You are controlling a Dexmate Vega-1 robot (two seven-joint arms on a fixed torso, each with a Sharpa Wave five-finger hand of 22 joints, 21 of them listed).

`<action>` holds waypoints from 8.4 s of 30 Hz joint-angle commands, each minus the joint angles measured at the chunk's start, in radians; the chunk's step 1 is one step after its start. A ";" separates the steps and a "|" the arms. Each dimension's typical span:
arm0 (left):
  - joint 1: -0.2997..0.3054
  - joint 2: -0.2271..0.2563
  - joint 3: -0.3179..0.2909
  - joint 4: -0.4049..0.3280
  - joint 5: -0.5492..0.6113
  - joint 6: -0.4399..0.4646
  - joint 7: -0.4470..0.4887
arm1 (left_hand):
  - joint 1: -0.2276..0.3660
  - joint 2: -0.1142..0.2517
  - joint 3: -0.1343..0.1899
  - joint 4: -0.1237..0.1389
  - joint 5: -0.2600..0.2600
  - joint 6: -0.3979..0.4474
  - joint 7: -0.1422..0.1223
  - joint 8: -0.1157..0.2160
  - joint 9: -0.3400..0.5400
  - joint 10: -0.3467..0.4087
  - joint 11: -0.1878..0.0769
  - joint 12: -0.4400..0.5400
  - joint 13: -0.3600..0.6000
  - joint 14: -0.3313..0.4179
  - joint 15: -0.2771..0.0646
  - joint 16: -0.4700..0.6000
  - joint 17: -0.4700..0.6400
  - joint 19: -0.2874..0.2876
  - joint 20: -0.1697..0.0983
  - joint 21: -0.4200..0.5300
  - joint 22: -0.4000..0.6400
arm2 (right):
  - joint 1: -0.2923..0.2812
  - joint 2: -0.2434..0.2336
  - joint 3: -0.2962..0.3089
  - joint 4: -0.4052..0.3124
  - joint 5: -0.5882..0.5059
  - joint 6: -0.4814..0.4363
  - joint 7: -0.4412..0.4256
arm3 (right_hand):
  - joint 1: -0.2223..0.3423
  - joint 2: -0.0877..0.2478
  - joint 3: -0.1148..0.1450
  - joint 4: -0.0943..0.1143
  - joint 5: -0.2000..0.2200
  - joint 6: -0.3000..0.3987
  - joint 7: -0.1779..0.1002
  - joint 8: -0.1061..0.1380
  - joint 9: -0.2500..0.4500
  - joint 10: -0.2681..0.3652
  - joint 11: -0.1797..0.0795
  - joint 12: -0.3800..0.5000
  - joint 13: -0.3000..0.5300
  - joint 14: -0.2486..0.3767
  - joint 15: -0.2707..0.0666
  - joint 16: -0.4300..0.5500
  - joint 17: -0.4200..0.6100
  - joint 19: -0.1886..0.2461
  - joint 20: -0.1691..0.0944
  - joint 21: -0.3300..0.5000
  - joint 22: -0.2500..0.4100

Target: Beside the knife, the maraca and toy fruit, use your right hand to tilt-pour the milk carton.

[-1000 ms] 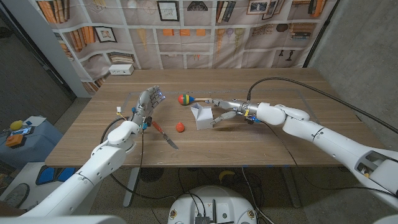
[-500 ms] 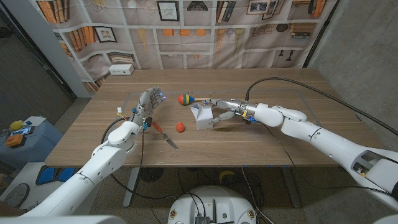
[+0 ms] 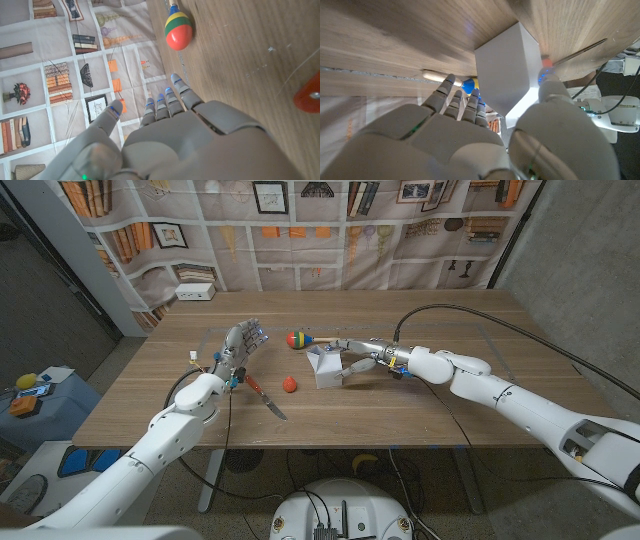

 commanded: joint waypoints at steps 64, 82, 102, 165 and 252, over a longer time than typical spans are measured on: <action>0.000 -0.019 0.020 0.010 0.010 -0.015 0.007 | -0.023 0.063 0.019 0.004 -0.001 0.020 -0.003 0.003 0.004 0.017 -0.003 0.003 0.003 0.034 -0.008 0.001 0.004 0.019 0.013 0.004 0.004 | -0.025 -0.117 0.089 -0.262 -0.032 -0.173 0.071 | 0.079 0.033 -0.045 0.009 0.032 0.292 -0.130 0.130 0.007 0.325 -0.100 0.020 0.005 0.207 -0.129 0.107 0.031 0.137 -0.061 0.004 0.005; 0.010 -0.018 0.016 0.007 0.009 -0.021 0.008 | -0.025 0.062 0.023 0.005 -0.001 0.022 -0.002 0.002 0.004 0.018 -0.004 0.003 0.003 0.035 -0.008 0.000 0.004 0.019 0.012 0.003 0.004 | -0.002 -0.186 0.122 -0.444 -0.093 -0.289 0.222 | 0.088 0.037 -0.044 0.006 0.036 0.298 -0.132 0.133 0.007 0.331 -0.101 0.015 0.010 0.223 -0.137 0.113 0.032 0.158 -0.064 0.008 0.005; 0.015 -0.016 0.011 0.006 0.008 -0.031 0.000 | -0.027 0.062 0.027 0.005 -0.001 0.023 -0.002 0.002 0.004 0.019 -0.002 0.002 0.003 0.036 -0.008 -0.001 0.004 0.020 0.012 0.002 0.004 | 0.067 -0.189 0.096 -0.553 -0.229 -0.391 0.406 | 0.079 0.041 -0.044 0.012 0.040 0.292 -0.132 0.131 0.006 0.335 -0.103 0.009 0.015 0.232 -0.138 0.113 0.034 0.161 -0.063 0.004 0.005; 0.032 -0.047 0.012 0.041 0.007 -0.071 0.011 | -0.031 0.063 0.042 0.005 -0.001 0.028 -0.001 0.002 0.005 0.020 0.007 0.000 0.003 0.038 -0.002 -0.003 0.004 0.022 0.012 0.000 0.004 | 0.249 -0.082 -0.015 -0.656 -0.710 -0.324 0.916 | 0.072 0.034 -0.035 0.008 0.054 0.233 -0.128 0.112 0.005 0.293 -0.106 -0.032 0.031 0.235 -0.148 0.092 0.035 0.147 -0.030 -0.010 0.005; 0.064 -0.032 -0.010 -0.009 0.036 -0.094 0.034 | -0.034 0.062 0.060 0.005 -0.003 0.030 -0.003 0.001 0.005 0.025 0.014 -0.001 0.004 0.040 0.008 -0.004 0.004 0.023 0.015 -0.001 0.005 | 0.221 -0.026 0.046 -0.652 -0.730 -0.373 0.962 | 0.042 0.033 -0.029 0.018 0.070 0.198 -0.123 0.092 0.000 0.256 -0.102 -0.053 0.046 0.232 -0.143 0.068 0.042 0.127 -0.003 -0.013 0.004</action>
